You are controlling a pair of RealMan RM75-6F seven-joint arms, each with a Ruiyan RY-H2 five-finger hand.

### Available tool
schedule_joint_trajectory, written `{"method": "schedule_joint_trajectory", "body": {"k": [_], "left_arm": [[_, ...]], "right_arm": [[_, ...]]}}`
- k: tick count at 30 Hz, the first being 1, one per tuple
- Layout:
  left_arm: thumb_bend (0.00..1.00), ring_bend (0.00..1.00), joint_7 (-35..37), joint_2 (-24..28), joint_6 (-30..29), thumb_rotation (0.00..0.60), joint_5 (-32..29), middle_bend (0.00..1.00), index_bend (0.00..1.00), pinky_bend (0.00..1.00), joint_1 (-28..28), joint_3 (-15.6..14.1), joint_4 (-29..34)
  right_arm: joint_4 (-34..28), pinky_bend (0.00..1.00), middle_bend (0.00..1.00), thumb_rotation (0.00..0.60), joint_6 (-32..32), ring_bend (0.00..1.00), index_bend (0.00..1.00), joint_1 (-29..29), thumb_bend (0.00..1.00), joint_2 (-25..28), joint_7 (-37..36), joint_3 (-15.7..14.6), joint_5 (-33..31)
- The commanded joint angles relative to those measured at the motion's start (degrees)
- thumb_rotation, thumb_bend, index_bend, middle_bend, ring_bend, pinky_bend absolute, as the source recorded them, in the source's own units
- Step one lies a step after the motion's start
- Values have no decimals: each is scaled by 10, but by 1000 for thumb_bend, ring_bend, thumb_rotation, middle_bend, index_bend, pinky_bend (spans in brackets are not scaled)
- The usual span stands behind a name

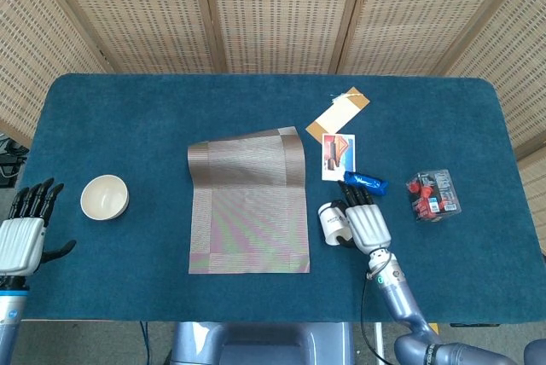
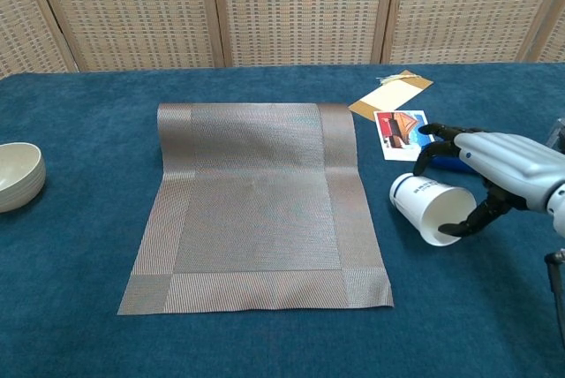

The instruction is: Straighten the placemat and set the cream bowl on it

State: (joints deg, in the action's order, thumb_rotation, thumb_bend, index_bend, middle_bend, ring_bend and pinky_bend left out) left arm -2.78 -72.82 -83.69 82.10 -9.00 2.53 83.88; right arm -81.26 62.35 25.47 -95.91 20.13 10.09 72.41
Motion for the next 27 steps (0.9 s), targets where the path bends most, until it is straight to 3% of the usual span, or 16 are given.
{"method": "schedule_joint_trajectory", "body": {"k": [1, 27], "left_arm": [[135, 0, 2, -1, 2, 600, -1, 0, 58, 0, 0, 1, -2], [134, 0, 4, -9, 22, 600, -8, 0, 69, 0, -3, 10, -14]], "right_arm": [[6, 0, 1, 600, -2, 0, 523, 4, 369, -4, -3, 3, -4], [-25, 0, 57, 600, 24, 0, 622, 33, 374, 62, 27, 56, -55]]}}
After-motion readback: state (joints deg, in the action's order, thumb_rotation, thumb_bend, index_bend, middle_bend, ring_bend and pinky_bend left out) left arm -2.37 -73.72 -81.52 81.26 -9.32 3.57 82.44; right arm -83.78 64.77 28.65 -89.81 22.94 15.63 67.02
